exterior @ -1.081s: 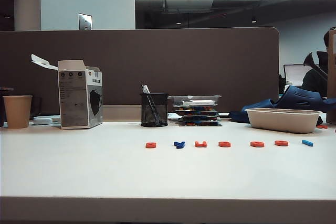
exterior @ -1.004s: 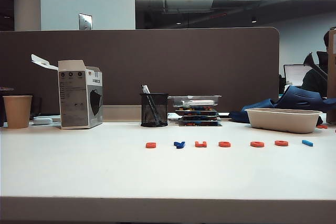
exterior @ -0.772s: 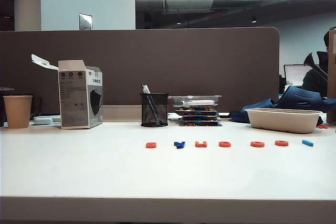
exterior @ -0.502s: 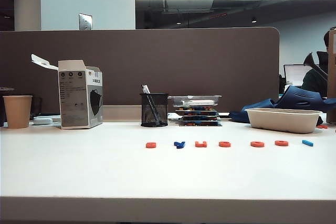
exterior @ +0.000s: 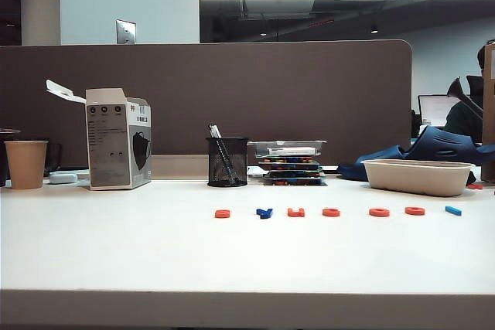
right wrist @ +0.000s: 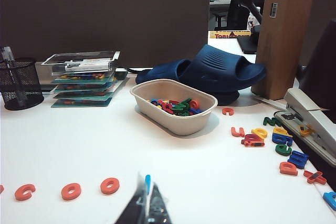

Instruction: Select the appropriate letters from the row of letter magnets placed on the table to arrange into the word "cool".

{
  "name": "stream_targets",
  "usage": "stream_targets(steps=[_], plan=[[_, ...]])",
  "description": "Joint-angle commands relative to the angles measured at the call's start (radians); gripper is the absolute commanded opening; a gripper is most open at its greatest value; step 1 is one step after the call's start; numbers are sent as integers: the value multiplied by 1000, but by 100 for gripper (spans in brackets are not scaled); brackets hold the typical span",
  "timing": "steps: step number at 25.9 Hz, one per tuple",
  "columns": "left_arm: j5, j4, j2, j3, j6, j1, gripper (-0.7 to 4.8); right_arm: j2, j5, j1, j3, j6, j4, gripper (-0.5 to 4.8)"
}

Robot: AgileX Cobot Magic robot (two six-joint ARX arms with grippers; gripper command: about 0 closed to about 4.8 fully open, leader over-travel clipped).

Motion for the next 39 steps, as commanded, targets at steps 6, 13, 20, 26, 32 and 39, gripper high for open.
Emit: stream_targets(steps=[6, 13, 20, 26, 32, 39], plan=[[63, -352, 31, 316, -17, 2, -5, -7, 7, 0, -5, -3, 16, 9], [172, -630, 141, 663, -18, 2, -5, -7, 8, -1, -5, -3, 17, 9], [263, -898, 393, 1030, -14, 2, -5, -7, 9, -1, -5, -3, 16, 9], [291, -1218, 684, 1409, -95, -44, -5, -7, 9, -2, -5, -3, 16, 9], [201, -1337, 843, 1608, -222, -257, -5, -7, 18, -2, -5, -3, 5, 9], [198, -1422, 994, 1674, -347, -377, -5, -7, 35, -2, -5, -3, -11, 9]])
